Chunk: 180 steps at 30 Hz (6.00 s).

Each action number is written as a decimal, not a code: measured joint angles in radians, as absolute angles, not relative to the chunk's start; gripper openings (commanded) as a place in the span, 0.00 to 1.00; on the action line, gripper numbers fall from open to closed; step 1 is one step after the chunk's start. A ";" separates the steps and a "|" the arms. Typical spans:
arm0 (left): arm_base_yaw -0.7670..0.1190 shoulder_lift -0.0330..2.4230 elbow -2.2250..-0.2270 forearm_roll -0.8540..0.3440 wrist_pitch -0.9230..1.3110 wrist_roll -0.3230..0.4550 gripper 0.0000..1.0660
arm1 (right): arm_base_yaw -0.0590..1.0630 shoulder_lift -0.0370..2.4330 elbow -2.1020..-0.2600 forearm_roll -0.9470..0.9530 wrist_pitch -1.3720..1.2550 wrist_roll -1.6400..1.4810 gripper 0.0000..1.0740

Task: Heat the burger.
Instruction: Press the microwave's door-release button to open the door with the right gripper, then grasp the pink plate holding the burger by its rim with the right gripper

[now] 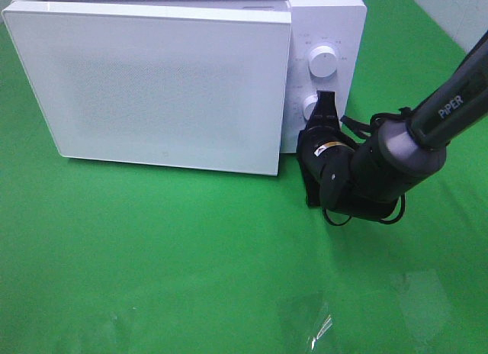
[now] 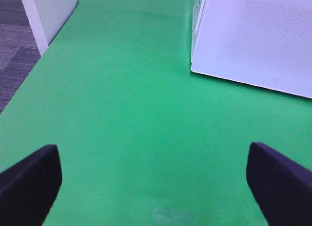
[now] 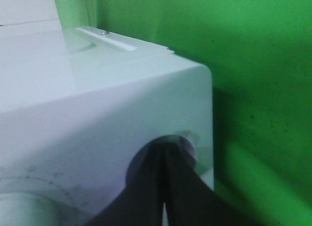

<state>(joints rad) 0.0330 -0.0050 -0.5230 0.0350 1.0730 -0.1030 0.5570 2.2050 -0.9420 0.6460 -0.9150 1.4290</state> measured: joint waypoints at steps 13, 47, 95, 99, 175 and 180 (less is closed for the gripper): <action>0.033 -0.005 -0.523 0.035 1.073 -0.103 0.88 | 0.565 2.212 -0.955 0.675 -0.917 1.403 0.00; 0.033 -0.005 -0.523 0.035 1.073 -0.103 0.88 | 0.585 1.883 -0.656 0.491 -0.812 1.398 0.00; 0.033 -0.005 -0.523 0.035 1.073 -0.103 0.88 | 0.585 1.542 -0.945 0.106 0.467 -0.415 0.04; 0.033 -0.005 -0.523 0.035 1.073 -0.103 0.88 | 0.585 1.542 -0.945 0.105 0.469 -0.701 0.05; 0.033 -0.005 -0.523 0.035 1.073 -0.103 0.88 | 0.689 2.109 -1.522 -0.294 0.278 -1.003 0.83; 0.033 -0.005 -0.523 0.035 1.073 -0.103 0.88 | 0.689 2.162 -1.580 -0.299 0.278 -1.002 0.82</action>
<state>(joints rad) 0.0330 -0.0050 -0.5230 0.0350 1.0730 -0.1030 0.6890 2.1620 -1.5800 -0.2990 0.2780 -1.0020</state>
